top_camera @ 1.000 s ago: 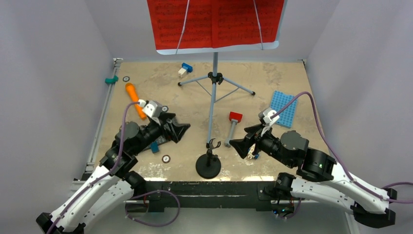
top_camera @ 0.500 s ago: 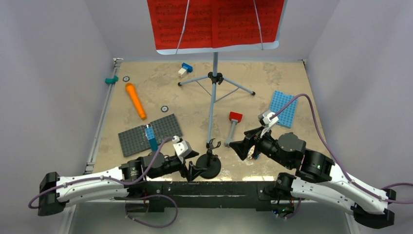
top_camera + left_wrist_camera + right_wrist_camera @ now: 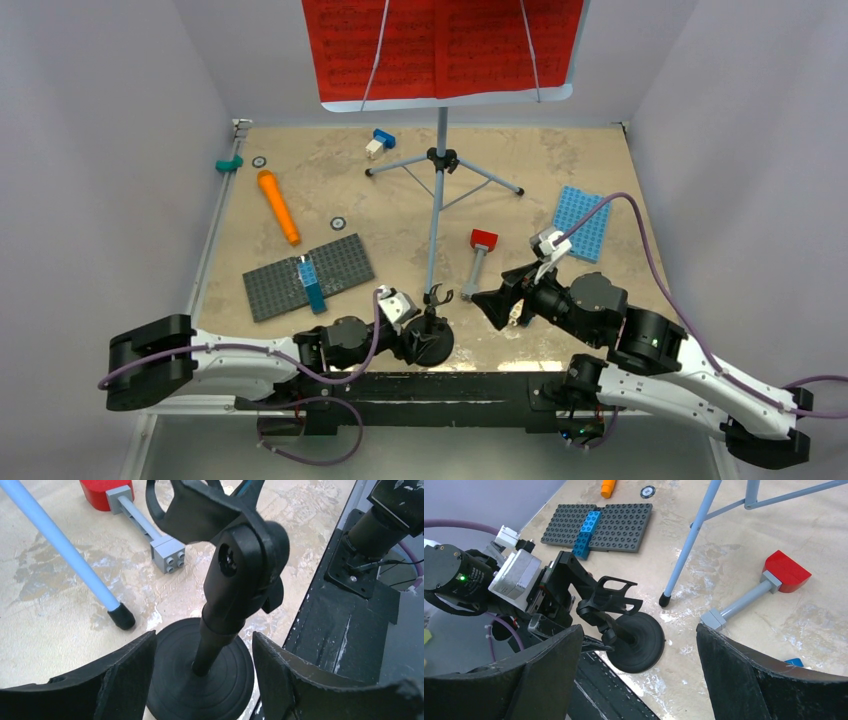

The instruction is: Pack up the instrument practice props

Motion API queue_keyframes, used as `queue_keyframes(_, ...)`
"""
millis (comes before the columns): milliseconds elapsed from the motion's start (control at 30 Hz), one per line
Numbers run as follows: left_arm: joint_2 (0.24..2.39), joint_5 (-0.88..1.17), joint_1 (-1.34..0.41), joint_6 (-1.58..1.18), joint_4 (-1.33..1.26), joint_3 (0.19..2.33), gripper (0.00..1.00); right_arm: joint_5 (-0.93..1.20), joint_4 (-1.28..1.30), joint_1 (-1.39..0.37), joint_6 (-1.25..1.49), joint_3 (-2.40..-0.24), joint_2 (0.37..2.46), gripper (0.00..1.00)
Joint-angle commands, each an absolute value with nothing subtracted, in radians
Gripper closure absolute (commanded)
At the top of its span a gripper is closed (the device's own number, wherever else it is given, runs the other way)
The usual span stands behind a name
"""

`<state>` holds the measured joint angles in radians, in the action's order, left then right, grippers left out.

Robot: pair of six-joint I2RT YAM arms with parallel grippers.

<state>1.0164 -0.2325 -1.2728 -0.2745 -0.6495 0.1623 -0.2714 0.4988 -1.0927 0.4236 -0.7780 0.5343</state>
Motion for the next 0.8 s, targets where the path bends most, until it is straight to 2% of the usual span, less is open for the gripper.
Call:
queue_keyframes(0, 1.079, -0.246, -1.28, -0.241, -0.895, 0.179, 0.29, -0.279, 0.504, -1.092, 0.441, -0.808, 0.513, 0.13)
queue_keyframes(100, 1.11, -0.251, -1.28, -0.24, -0.922, 0.176, 0.37, -0.277, 0.499, -1.091, 0.449, -0.792, 0.511, 0.13)
queue_keyframes(267, 1.124, -0.252, -1.282, -0.249, -0.945, 0.163, 0.58, -0.273, 0.496, -1.092, 0.455, -0.783, 0.514, 0.13)
queue_keyframes(367, 1.122, -0.262, -1.288, -0.238, -0.95, 0.166, 0.73, -0.272, 0.492, -1.092, 0.455, -0.781, 0.516, 0.13)
queue_keyframes(500, 1.062, -0.3, -1.294, -0.209, -0.917, 0.18, 1.0, -0.268, 0.493, -1.091, 0.455, -0.779, 0.523, 0.13)
queue_keyframes(600, 0.911, -0.364, -1.295, -0.19, -0.762, 0.228, 1.0, -0.265, 0.495, -1.091, 0.455, -0.755, 0.522, 0.13)
queue_keyframes(700, 0.755, -0.515, -1.288, -0.161, -0.452, 0.378, 1.0, -0.259, 0.484, -1.091, 0.456, -0.726, 0.52, 0.13)
queue_keyframes(767, 0.692, -0.577, -1.225, -0.204, -0.191, 0.507, 1.0, -0.253, 0.469, -1.091, 0.456, -0.711, 0.522, 0.13)
